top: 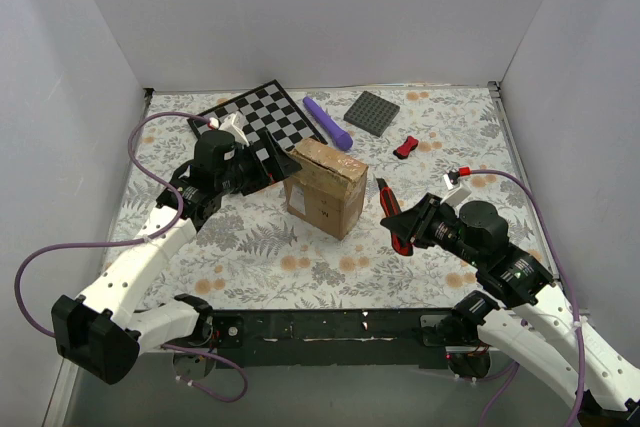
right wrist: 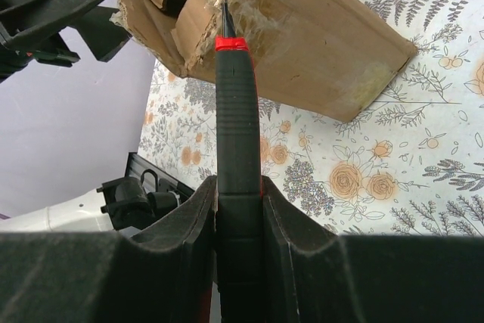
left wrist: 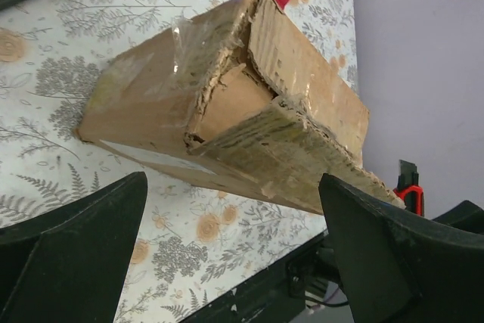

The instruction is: Unpack the express box

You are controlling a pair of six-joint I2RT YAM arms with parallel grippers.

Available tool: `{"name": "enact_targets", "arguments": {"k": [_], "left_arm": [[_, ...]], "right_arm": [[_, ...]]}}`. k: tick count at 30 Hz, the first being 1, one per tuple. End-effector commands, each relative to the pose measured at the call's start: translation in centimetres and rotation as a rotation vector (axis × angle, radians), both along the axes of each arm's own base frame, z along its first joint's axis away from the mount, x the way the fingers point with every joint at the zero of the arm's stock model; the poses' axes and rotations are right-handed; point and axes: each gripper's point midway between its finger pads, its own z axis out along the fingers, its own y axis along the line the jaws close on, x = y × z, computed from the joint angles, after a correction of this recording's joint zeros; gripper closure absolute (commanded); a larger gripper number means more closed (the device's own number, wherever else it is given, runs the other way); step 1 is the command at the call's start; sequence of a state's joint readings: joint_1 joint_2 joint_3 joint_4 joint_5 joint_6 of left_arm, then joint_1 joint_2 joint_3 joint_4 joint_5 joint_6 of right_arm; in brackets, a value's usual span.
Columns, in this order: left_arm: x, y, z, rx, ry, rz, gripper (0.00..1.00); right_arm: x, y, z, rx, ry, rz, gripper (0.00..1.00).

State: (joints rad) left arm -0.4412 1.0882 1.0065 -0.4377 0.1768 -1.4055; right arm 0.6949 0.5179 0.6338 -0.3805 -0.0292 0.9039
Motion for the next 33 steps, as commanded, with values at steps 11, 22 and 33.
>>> {"name": "enact_targets", "arguments": {"k": [11, 22, 33], "left_arm": [[2.4, -1.9, -0.4, -0.031, -0.057, -0.050, 0.12], [3.1, -1.7, -2.0, 0.041, -0.065, -0.065, 0.24], [4.8, 0.5, 0.8, 0.152, -0.162, -0.012, 0.06]], "right_arm": [[0.3, 0.4, 2.6, 0.060, -0.063, 0.006, 0.99], [0.4, 0.3, 2.6, 0.055, -0.067, 0.000, 0.99], [0.5, 0.3, 2.7, 0.051, -0.073, 0.001, 0.99]]}}
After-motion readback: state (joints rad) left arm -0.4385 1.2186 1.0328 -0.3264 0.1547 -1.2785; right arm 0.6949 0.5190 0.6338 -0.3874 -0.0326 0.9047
